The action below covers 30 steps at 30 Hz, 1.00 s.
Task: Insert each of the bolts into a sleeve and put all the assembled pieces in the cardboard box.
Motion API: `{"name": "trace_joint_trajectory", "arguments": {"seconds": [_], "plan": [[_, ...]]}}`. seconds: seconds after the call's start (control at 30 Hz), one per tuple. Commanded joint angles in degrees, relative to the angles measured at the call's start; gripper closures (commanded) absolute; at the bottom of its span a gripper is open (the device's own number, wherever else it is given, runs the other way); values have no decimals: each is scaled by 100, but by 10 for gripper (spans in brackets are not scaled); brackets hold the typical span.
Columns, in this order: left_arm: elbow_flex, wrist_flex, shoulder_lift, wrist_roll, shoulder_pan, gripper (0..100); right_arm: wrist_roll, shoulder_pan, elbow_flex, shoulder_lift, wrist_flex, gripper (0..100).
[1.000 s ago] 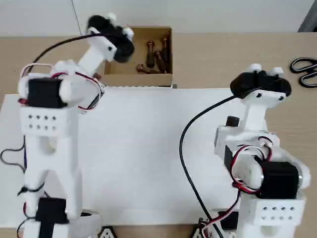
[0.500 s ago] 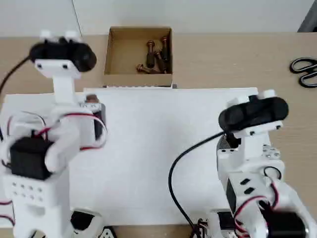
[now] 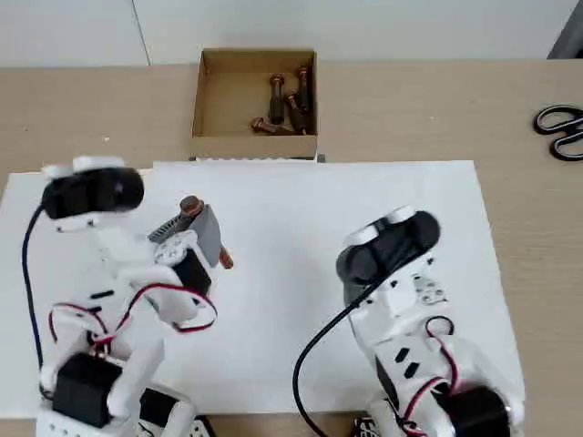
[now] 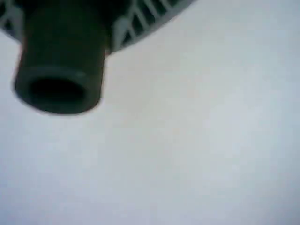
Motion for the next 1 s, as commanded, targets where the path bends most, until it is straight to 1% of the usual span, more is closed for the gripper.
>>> {"name": "trace_joint_trajectory", "arguments": {"seconds": [0.0,0.13,0.3,0.5,0.73,0.97], "plan": [[558,-484,-923,35,53,995,44,-295,290,-154,-171,996],[848,-475,-1582,26,246,995,35,-611,563,-154,-312,996],[1015,-536,-1688,26,554,995,44,-1015,1090,-136,-831,996],[1569,-1108,-1714,26,985,995,53,-1429,1829,-136,-1719,996],[1631,-1248,-1705,26,1266,995,53,-1613,1943,-163,-1851,996],[1631,-1257,-1688,26,1301,995,62,-1974,1899,-198,-1851,996]]}}
